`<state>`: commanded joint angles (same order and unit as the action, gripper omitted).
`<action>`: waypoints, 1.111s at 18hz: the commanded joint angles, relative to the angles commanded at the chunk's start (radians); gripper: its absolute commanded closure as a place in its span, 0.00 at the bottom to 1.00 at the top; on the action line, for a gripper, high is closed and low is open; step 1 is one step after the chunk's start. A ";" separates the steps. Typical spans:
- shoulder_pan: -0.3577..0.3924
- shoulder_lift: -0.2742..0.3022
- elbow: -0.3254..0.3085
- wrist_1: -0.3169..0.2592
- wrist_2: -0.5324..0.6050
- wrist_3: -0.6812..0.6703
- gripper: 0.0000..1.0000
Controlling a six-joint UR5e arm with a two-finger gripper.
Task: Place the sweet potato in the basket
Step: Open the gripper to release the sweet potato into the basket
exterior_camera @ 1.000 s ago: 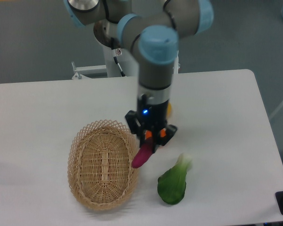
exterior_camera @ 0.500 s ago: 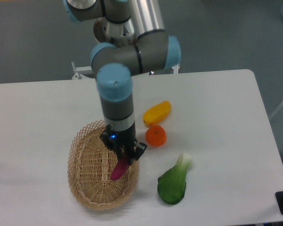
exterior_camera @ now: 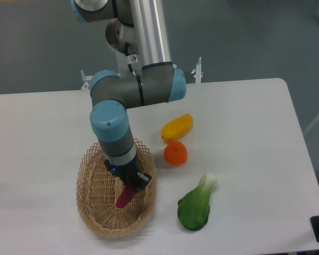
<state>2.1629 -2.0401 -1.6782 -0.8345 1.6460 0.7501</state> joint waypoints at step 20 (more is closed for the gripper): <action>-0.020 0.001 0.002 0.005 0.002 0.011 0.00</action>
<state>2.1430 -2.0387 -1.6767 -0.8299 1.6475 0.7609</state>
